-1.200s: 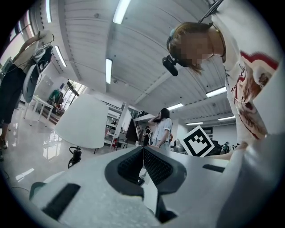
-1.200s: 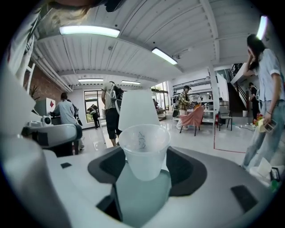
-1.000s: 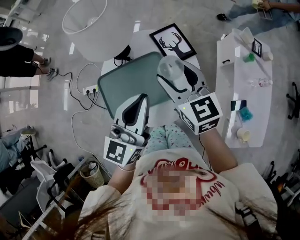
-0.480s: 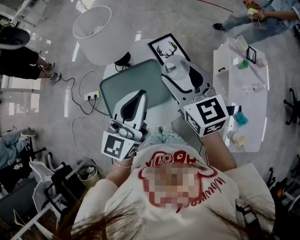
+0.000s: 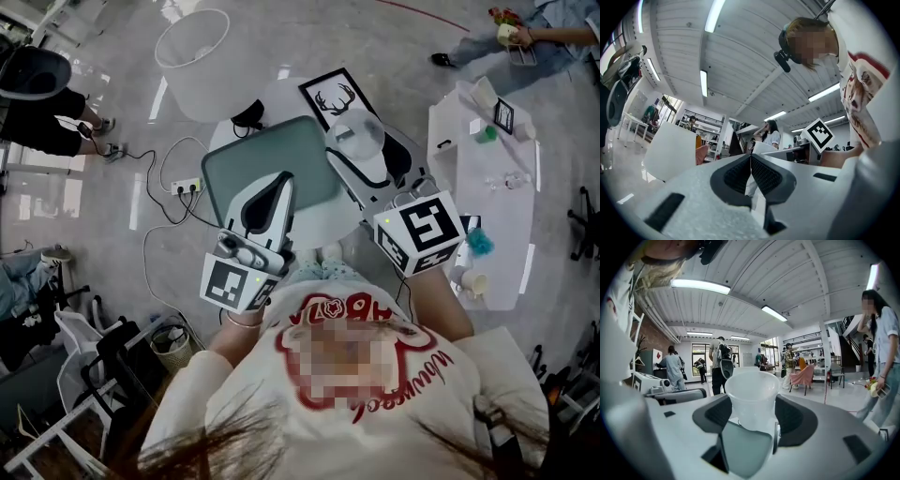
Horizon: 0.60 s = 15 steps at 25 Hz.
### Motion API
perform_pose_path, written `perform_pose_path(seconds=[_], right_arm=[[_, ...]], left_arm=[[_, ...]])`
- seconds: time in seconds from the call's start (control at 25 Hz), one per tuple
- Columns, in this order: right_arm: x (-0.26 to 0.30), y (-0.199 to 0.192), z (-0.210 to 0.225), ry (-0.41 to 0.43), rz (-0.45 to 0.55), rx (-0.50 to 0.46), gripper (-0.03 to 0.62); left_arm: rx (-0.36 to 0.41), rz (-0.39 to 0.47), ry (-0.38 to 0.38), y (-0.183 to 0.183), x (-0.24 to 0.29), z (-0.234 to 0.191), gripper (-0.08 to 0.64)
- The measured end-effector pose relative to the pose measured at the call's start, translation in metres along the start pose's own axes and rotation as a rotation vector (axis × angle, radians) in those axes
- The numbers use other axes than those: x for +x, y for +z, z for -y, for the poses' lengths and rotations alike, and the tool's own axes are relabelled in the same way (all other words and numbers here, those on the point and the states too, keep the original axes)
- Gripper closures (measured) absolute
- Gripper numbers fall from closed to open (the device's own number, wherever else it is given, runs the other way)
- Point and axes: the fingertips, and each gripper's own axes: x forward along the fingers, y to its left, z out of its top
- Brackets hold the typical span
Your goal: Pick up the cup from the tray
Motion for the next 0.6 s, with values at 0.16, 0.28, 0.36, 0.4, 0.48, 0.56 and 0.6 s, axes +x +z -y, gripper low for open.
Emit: perform_pose_path(seconds=[0.16,0.28,0.36,0.4,0.48,0.56,0.6], right_arm=[[-0.004,0.001,-0.004,0.024,0.011,-0.013,0.291],[-0.008,-0.002,-0.008,0.049,0.015,-0.014,0.291],[-0.011,-0.006,-0.01,0.067,0.01,-0.012,0.291],[-0.012,-0.007,-0.011,0.074,0.009,-0.012,0.291],[-0.015,-0.008,-0.013,0.084,0.009,-0.014,0.291],[-0.018,-0.008,-0.016,0.088,0.012,-0.014,0.291],[-0.019,-0.009,-0.018,0.09,0.014,-0.014,0.291]], left_arm=[[0.01,0.009,0.02,0.001,-0.004,0.006,0.546],[0.013,0.016,0.047,-0.002,-0.009,0.008,0.546],[0.014,0.02,0.066,-0.003,-0.012,0.01,0.546],[0.016,0.024,0.075,-0.003,-0.014,0.011,0.546],[0.022,0.028,0.089,-0.002,-0.018,0.013,0.546],[0.028,0.028,0.096,-0.001,-0.023,0.015,0.546],[0.031,0.028,0.097,0.0,-0.026,0.017,0.546]])
